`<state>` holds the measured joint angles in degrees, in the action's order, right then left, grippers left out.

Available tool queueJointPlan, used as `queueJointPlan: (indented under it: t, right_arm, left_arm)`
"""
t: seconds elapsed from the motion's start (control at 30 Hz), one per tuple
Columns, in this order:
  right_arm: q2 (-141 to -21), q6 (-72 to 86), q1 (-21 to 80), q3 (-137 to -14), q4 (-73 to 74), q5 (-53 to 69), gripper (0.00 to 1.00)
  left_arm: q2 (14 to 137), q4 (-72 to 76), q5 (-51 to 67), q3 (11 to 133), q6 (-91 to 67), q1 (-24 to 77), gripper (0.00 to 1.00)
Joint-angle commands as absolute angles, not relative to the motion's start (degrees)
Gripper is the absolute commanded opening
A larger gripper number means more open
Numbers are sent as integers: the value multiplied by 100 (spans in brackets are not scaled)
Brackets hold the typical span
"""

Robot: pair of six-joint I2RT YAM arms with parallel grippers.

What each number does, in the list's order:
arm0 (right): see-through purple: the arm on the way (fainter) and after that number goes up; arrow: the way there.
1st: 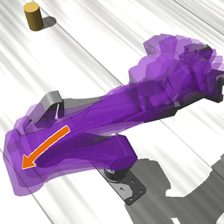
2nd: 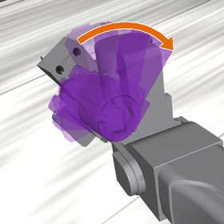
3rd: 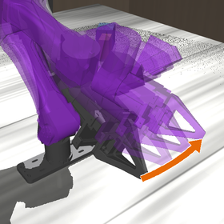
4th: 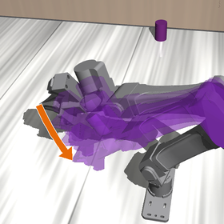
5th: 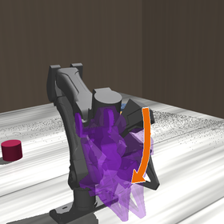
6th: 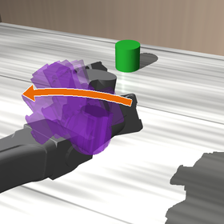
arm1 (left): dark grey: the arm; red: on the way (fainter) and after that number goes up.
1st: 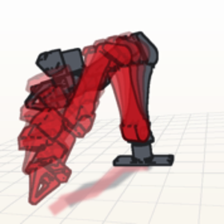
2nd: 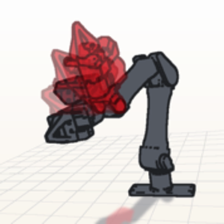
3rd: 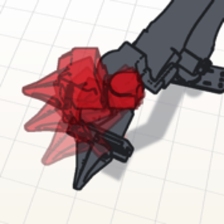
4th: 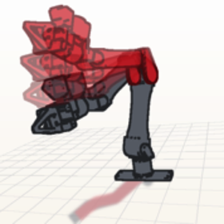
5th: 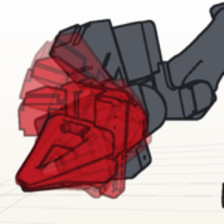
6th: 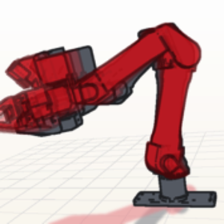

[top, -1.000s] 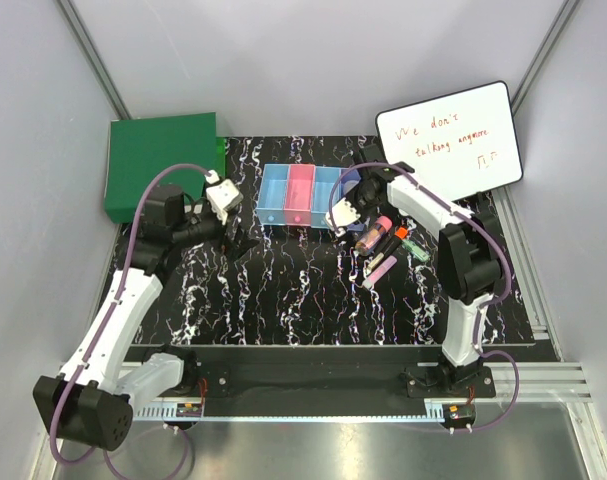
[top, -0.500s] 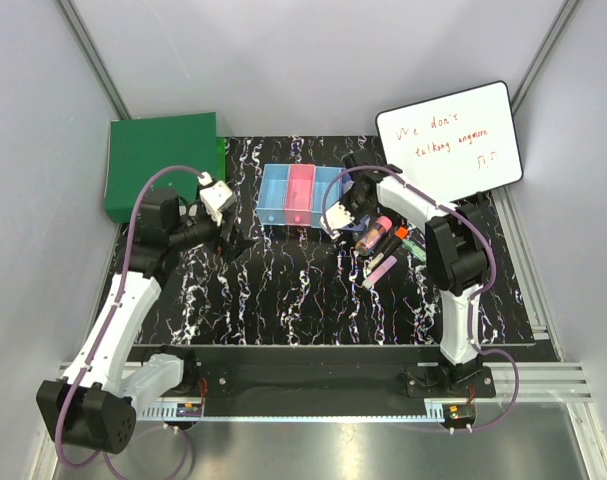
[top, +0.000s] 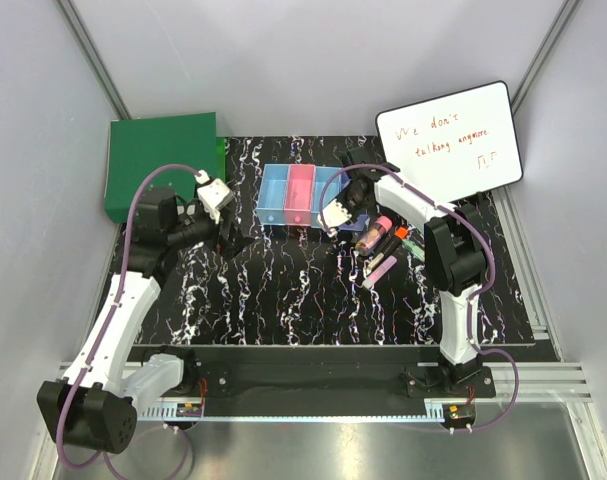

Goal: Sort the stationery into containers
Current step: Place the stationery in the storage box.

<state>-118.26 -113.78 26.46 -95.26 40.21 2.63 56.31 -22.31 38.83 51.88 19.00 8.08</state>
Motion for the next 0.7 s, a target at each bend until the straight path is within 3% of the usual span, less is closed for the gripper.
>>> queueJointPlan:
  t: [0.0,0.67]
  right_arm:
    - [-11874,-12911,2733,-9826,3911,220,22]
    - [-11804,-13184,2795,-9580,3920,185,25]
  left_arm:
    - [5581,-1872,4069,5212,1837,747,99]
    - [5616,-1819,4166,5203,1819,659,99]
